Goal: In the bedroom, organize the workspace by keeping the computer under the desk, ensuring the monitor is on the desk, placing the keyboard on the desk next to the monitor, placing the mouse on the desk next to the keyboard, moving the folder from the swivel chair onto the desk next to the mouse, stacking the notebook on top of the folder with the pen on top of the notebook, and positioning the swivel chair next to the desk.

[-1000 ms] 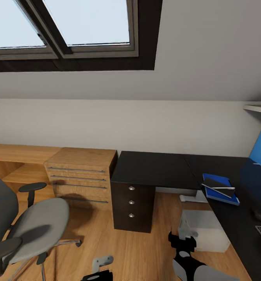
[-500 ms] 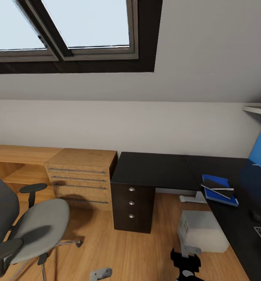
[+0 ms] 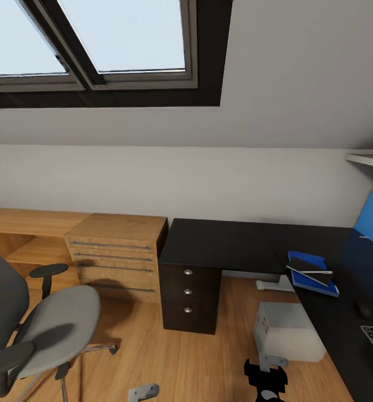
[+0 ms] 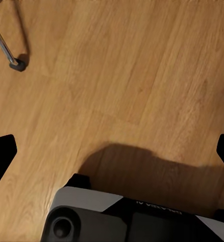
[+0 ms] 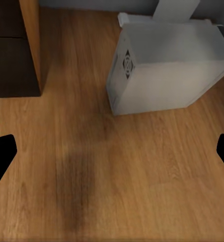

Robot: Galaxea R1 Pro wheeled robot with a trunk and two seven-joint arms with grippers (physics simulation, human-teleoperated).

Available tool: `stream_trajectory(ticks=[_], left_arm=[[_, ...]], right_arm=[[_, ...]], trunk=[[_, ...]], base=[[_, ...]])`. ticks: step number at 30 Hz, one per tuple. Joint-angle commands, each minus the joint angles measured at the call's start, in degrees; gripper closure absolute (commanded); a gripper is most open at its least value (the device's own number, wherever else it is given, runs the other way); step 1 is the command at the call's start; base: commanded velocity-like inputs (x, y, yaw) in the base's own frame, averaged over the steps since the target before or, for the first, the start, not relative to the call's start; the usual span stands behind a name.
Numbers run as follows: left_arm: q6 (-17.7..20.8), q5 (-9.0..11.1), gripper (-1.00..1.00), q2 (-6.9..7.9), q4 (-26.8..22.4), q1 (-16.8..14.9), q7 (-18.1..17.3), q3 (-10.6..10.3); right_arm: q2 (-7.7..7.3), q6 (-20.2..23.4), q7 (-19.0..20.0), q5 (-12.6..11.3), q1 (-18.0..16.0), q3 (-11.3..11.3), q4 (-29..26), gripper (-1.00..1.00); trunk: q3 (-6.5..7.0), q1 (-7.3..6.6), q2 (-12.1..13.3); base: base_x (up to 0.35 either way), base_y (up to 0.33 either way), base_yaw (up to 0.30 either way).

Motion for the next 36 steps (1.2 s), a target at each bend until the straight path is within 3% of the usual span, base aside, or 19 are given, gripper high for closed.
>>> stream_trajectory(ticks=[1,9,11,18,19,22,26,31,34,36], left_arm=[[0.2,0.3,-1.00,0.03,-0.1,-0.1,0.4,-0.1],[-1.3,0.1,-1.00,0.08,2.4,0.0,0.3,0.0],[-3.6,0.1,-1.00,0.10,5.5,0.0,0.3,0.0],[-5.8,0.2,-1.00,0.20,6.1,-0.1,0.2,0.0],[-6.0,0.1,-1.00,0.21,7.1,0.0,0.1,0.0],[-6.1,0.1,-1.00,0.23,9.0,0.0,-0.6,0.0],[-6.7,0.1,-1.00,0.80,12.1,0.1,-3.4,0.1],[-13.1,0.2,-1.00,2.10,18.4,0.0,-8.1,0.1],[-14.0,0.2,-1.00,2.17,20.6,0.0,-8.8,0.1],[-14.8,0.3,-1.00,2.27,24.8,0.0,-10.9,0.1]], right_arm=[[0.02,-0.3,-0.2,0.1,-0.1,0.0,0.1,-1.00],[0.10,-2.0,-0.2,0.3,-0.1,0.0,0.1,-1.00],[0.09,-2.9,-0.2,0.5,-0.1,0.0,0.1,-1.00],[0.03,-3.7,-0.2,3.8,-0.1,0.0,0.2,-1.00],[-0.05,-3.7,-0.2,5.2,0.0,-0.1,0.2,-1.00],[-0.15,-3.8,-0.2,6.5,0.0,-0.1,0.1,-1.00],[-0.39,-3.8,-0.2,7.7,0.0,-0.1,0.1,-1.00],[-1.41,-3.8,-0.2,8.4,0.6,-0.1,0.1,-1.00],[-1.80,-3.9,-0.2,8.5,1.1,-0.1,0.0,-1.00],[-2.54,-6.3,-0.2,9.9,2.9,-0.1,0.1,-1.00]], trunk=[[0.09,-0.21,0.3],[1.53,-1.97,3.5],[1.89,-2.41,4.4],[3.15,-3.94,7.2],[3.32,-4.16,7.6],[3.86,-4.82,8.8],[4.58,-5.70,10.4],[5.48,-6.80,12.4],[6.02,-7.46,13.6],[6.38,-7.90,14.4]], base=[[0.000,0.000,0.000],[0.000,0.000,0.000],[0.000,0.000,0.017],[0.000,0.000,0.074],[0.000,0.000,0.143],[0.000,0.000,0.152],[0.000,0.000,0.167],[0.000,0.000,0.190],[0.000,0.000,0.198],[0.000,0.000,0.218]])
